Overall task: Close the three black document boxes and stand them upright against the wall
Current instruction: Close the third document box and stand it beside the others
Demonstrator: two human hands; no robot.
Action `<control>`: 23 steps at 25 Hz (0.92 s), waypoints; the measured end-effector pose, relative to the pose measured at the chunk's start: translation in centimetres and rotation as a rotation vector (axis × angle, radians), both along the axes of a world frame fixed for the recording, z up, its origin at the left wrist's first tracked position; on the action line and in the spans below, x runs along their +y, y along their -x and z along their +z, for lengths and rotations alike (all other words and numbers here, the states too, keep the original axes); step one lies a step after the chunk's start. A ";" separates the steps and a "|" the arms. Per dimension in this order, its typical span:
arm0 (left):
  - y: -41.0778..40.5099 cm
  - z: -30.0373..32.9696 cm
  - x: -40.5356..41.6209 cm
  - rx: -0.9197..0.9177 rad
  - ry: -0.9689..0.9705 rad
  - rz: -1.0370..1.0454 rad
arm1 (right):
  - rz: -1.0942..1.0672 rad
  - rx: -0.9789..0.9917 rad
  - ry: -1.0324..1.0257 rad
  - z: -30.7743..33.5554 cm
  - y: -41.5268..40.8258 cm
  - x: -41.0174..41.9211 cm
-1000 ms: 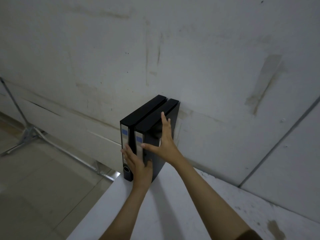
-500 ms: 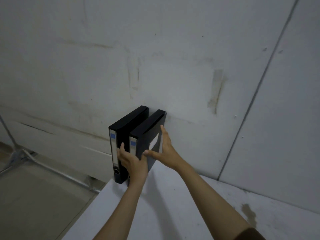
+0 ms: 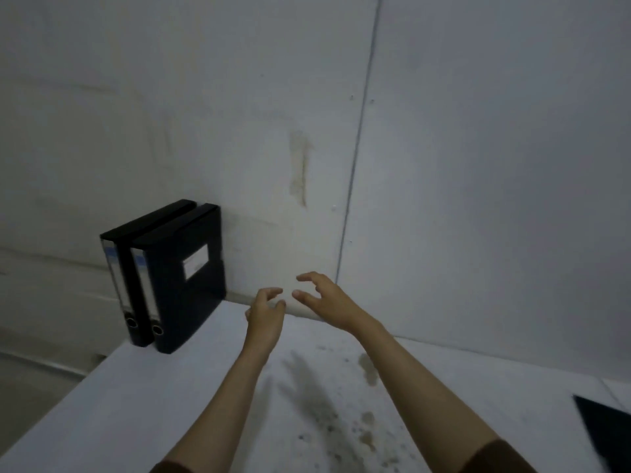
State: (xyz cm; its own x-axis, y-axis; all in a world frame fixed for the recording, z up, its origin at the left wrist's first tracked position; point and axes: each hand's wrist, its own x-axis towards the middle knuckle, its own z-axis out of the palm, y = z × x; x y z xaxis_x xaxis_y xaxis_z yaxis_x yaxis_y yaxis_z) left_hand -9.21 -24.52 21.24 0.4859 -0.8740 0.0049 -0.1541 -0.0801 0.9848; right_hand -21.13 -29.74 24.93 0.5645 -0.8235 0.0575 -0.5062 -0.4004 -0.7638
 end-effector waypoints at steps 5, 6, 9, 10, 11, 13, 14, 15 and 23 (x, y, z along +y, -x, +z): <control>12.7 0.2 1.2 -0.026 0.018 -0.223 | -0.151 0.047 0.028 -0.3 15.8 2.0; 14.8 0.2 1.3 -0.036 0.020 -0.260 | -0.184 0.052 0.018 -0.5 18.6 2.4; 20.5 -0.1 1.2 -0.070 0.014 -0.360 | -0.299 0.071 -0.017 -1.6 26.2 4.3; 22.1 -0.3 1.1 -0.081 0.011 -0.396 | -0.336 0.071 -0.028 -2.1 28.2 5.0; 23.6 -0.5 1.0 -0.089 0.010 -0.434 | -0.372 0.070 -0.045 -2.7 30.1 5.6; 26.2 -1.0 0.9 -0.104 0.000 -0.512 | -0.440 0.057 -0.081 -3.9 33.1 6.9; 27.4 -1.3 0.9 -0.121 -0.014 -0.562 | -0.483 0.041 -0.102 -4.5 34.4 7.7; 28.5 -1.7 0.8 -0.140 -0.030 -0.608 | -0.523 0.027 -0.120 -5.0 35.5 8.5; 34.8 -5.9 2.3 -0.224 -0.166 -0.886 | -0.706 0.040 -0.251 -11.2 43.1 15.3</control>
State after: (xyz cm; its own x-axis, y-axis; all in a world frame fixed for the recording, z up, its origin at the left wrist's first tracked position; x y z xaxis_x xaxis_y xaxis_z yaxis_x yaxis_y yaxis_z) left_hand -44.00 -22.22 15.37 -0.3570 -0.9235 -0.1406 -0.4117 0.0204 0.9111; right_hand -64.22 -14.46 13.71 -0.1054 -0.9763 -0.1889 -0.6074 0.2136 -0.7651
